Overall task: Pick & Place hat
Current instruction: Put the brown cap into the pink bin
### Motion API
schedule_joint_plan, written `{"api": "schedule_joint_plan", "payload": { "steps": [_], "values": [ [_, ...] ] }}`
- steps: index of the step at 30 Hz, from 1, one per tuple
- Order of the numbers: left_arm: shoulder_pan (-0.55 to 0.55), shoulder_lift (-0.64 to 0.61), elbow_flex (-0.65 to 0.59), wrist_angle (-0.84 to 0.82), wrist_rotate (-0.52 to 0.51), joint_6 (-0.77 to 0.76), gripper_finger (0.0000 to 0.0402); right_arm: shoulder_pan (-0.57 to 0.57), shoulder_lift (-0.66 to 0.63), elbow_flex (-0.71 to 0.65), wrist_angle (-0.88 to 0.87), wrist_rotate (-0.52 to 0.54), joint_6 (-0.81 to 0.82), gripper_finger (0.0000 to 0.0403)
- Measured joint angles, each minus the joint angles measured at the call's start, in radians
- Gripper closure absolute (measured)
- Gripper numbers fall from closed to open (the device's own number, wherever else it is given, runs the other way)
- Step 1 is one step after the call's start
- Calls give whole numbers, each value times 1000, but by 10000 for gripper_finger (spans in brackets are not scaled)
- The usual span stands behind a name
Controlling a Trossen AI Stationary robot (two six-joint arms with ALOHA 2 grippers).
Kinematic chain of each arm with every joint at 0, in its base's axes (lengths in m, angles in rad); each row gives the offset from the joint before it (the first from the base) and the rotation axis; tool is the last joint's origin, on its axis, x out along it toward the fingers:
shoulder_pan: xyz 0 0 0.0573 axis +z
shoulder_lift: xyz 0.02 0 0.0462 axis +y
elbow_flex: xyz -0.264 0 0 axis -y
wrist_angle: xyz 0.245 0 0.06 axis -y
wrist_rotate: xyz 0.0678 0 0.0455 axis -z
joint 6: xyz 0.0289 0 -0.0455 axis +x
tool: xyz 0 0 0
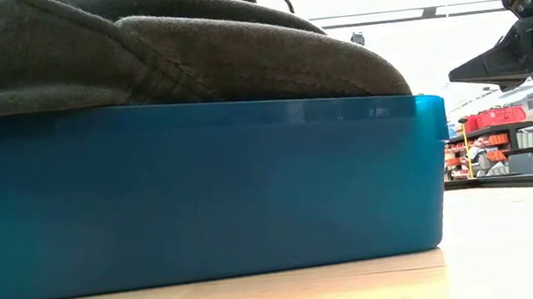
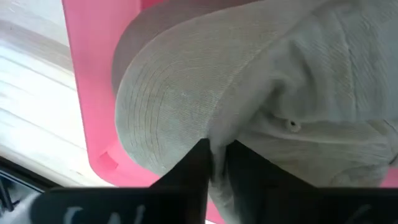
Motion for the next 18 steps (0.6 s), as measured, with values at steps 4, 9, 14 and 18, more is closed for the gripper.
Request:
{"api": "schedule_joint_plan", "payload": {
  "steps": [4, 9, 14, 18],
  "values": [
    [0, -4, 0, 4, 1, -29, 299, 0, 0, 0, 0, 0, 0, 378],
    [-6, -4, 0, 4, -12, -86, 240, 0, 0, 0, 0, 0, 0, 378],
    [-30, -4, 35, 0, -163, -191, 208, 0, 0, 0, 0, 0, 0, 378],
    [-48, -4, 101, -42, -179, -276, 203, 0, 0, 0, 0, 0, 0, 378]
  ]
}}
